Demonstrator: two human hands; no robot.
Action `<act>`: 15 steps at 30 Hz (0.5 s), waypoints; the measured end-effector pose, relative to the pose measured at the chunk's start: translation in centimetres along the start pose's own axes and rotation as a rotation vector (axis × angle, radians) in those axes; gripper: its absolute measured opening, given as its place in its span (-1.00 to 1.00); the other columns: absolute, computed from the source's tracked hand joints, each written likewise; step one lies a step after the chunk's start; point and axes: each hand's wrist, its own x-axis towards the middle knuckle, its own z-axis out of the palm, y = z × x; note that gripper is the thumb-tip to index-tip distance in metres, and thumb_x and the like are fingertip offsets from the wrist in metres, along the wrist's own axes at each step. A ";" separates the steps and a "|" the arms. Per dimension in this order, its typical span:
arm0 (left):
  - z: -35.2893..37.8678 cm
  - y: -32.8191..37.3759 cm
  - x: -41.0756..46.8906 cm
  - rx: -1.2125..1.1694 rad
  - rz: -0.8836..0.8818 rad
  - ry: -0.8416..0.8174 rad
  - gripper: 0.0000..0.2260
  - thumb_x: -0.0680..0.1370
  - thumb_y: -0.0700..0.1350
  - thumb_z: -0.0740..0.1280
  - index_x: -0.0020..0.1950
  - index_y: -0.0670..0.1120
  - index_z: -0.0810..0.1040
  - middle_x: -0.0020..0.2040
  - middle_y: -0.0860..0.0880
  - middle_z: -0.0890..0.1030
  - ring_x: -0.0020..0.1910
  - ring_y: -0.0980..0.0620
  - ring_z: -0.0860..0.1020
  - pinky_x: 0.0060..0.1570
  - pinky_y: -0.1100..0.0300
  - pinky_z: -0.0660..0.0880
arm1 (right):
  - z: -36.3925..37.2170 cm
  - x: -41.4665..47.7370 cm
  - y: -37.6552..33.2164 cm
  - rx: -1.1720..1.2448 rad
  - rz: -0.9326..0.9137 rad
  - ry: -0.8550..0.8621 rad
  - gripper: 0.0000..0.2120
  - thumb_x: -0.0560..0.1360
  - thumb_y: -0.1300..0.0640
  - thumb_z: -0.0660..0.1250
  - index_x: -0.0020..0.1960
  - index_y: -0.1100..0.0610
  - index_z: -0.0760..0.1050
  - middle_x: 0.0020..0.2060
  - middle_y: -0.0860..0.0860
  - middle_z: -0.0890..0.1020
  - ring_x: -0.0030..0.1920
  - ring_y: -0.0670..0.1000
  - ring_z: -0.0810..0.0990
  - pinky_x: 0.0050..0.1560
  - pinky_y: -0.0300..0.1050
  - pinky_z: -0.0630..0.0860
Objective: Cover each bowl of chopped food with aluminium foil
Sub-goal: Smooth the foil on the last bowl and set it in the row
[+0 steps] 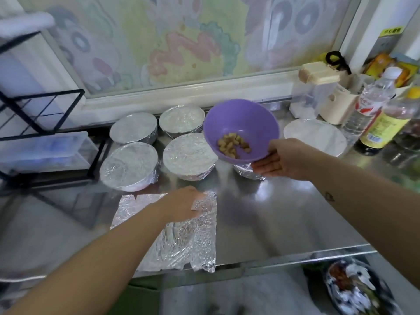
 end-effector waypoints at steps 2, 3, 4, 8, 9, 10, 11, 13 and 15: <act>1.4 -0.5 -0.3 -0.002 -0.067 -0.084 -0.15 0.40 0.31 0.36 0.60 0.07 0.13 0.56 -0.03 0.23 0.55 -0.06 0.19 0.46 -0.07 0.24 | 0.2 -0.7 1.1 -0.068 0.034 -0.031 -0.70 0.63 0.22 0.09 0.03 0.33 0.56 -0.24 0.22 0.72 -0.25 0.13 0.73 -0.17 -0.04 0.62; 2.0 -0.7 -0.4 0.014 -0.113 -0.133 -0.04 0.34 0.39 0.36 0.61 0.12 0.02 0.61 -0.02 0.10 0.60 -0.10 0.07 0.49 -0.16 0.18 | 0.3 -0.9 1.6 -0.088 0.057 -0.038 -0.70 0.62 0.22 0.09 0.01 0.34 0.56 -0.23 0.23 0.72 -0.26 0.13 0.73 -0.17 -0.03 0.62; 2.5 -0.8 -0.7 0.020 -0.156 -0.183 0.04 0.30 0.43 0.38 0.61 0.16 -0.08 0.64 0.00 -0.02 0.61 -0.12 -0.04 0.50 -0.23 0.12 | 0.5 -1.0 2.2 -0.107 0.082 -0.044 -0.70 0.60 0.24 0.09 -0.01 0.35 0.56 -0.23 0.24 0.72 -0.28 0.14 0.73 -0.17 -0.03 0.61; 4.0 0.1 -2.9 0.033 -0.215 -0.288 0.13 0.31 0.38 0.48 0.61 0.17 -0.22 0.61 0.03 -0.32 0.60 -0.18 -0.20 0.47 -0.35 0.06 | 1.4 -1.4 4.7 -0.214 0.180 -0.068 -0.67 0.58 0.24 0.07 -0.02 0.41 0.56 -0.23 0.24 0.72 -0.30 0.13 0.72 -0.12 -0.02 0.60; 4.4 0.2 -3.4 0.040 -0.212 -0.264 0.13 0.31 0.38 0.48 0.61 0.17 -0.21 0.61 0.03 -0.32 0.60 -0.19 -0.20 0.47 -0.35 0.07 | 1.7 -1.6 5.3 -0.238 0.204 -0.079 -0.66 0.58 0.24 0.07 -0.02 0.42 0.56 -0.25 0.23 0.72 -0.30 0.12 0.72 -0.14 -0.03 0.60; 4.8 0.1 -3.8 0.049 -0.206 -0.229 0.12 0.31 0.38 0.48 0.62 0.16 -0.19 0.62 0.02 -0.29 0.60 -0.19 -0.17 0.47 -0.34 0.10 | 2.0 -1.8 5.9 -0.253 0.223 -0.086 -0.66 0.58 0.24 0.07 -0.03 0.42 0.56 -0.26 0.22 0.72 -0.31 0.12 0.72 -0.16 -0.05 0.60; 5.1 0.0 -4.1 0.057 -0.202 -0.195 0.10 0.32 0.39 0.47 0.62 0.14 -0.15 0.63 0.01 -0.24 0.60 -0.20 -0.11 0.46 -0.31 0.15 | 2.3 -2.0 6.6 -0.264 0.238 -0.088 -0.65 0.59 0.23 0.07 -0.05 0.41 0.57 -0.27 0.21 0.72 -0.31 0.11 0.72 -0.18 -0.06 0.60; 5.6 -0.1 -4.7 0.070 -0.191 -0.118 0.05 0.32 0.42 0.44 0.62 0.12 -0.05 0.62 -0.01 -0.09 0.57 -0.20 0.03 0.43 -0.27 0.26 | 2.8 -2.4 7.9 -0.287 0.250 -0.073 -0.65 0.60 0.23 0.07 -0.09 0.38 0.57 -0.29 0.20 0.71 -0.29 0.12 0.71 -0.18 -0.07 0.60; 6.1 0.0 -5.3 0.081 -0.180 -0.051 -0.02 0.33 0.41 0.43 0.59 0.10 0.06 0.59 -0.03 0.06 0.52 -0.20 0.16 0.38 -0.23 0.34 | 3.1 -2.6 9.3 -0.299 0.260 -0.041 -0.65 0.61 0.23 0.06 -0.10 0.37 0.56 -0.32 0.19 0.71 -0.26 0.14 0.70 -0.19 -0.07 0.59</act>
